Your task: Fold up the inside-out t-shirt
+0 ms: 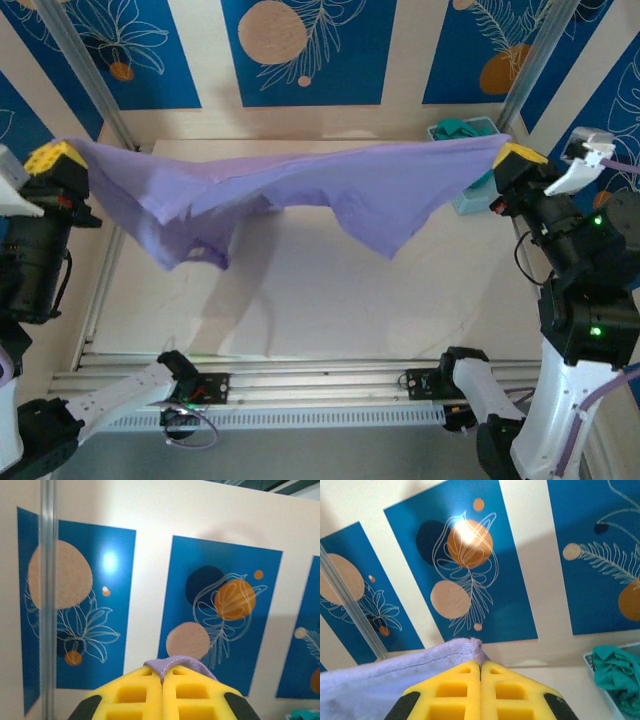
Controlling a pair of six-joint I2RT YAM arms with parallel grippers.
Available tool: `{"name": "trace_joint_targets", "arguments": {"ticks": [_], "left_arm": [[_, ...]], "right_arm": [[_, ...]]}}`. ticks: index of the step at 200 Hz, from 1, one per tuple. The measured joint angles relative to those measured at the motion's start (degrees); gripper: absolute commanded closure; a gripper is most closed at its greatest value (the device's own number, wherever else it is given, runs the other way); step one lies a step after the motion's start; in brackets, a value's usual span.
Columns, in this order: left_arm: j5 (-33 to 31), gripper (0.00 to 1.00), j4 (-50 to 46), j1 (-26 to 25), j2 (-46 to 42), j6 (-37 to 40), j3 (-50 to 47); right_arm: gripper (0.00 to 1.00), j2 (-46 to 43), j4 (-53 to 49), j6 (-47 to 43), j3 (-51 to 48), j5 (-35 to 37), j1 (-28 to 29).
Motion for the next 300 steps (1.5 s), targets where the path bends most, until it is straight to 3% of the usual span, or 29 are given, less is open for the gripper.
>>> {"name": "trace_joint_targets", "arguments": {"ticks": [17, 43, 60, 102, 136, 176, 222, 257, 300], "left_arm": [[0.33, 1.00, 0.90, 3.56, 7.39, 1.53, 3.80], [7.23, 1.00, -0.46, 16.20, 23.10, 0.39, 10.32], [11.41, 1.00, -1.79, 21.84, 34.10, 0.02, 14.78], [17.57, 1.00, -7.89, 28.33, 50.23, -0.44, 26.45], [20.55, 1.00, -9.31, 28.74, 45.88, -0.87, 28.94], [24.55, 1.00, -7.87, 28.74, 26.38, -2.69, 21.97], [28.00, 1.00, -5.44, 28.74, 11.23, -4.11, 23.17], [28.17, 1.00, -4.48, 28.74, 11.23, -3.63, 29.24], [24.61, 1.00, -2.43, 28.79, 22.03, -0.52, 32.13]], "right_arm": [[1.00, 2.23, -0.17, -0.55, 0.94, 0.26, 0.00], [1.00, 10.23, 2.27, -0.59, -0.04, 0.22, 0.02], [1.00, 17.40, 4.92, -0.94, -0.55, 0.24, 0.44], [1.00, 29.92, 7.48, -2.08, -0.57, 0.24, 1.86], [1.00, 28.70, 6.01, -4.07, 2.05, 0.31, 2.45], [1.00, 18.34, 3.65, -5.90, 4.35, 1.22, 2.43], [1.00, 7.17, -0.66, -7.02, 10.93, 2.67, 2.43], [1.00, 5.05, -2.43, -8.33, 17.55, 3.76, 2.43], [1.00, 9.27, -2.97, -10.97, 18.29, 6.01, 2.43]]}}
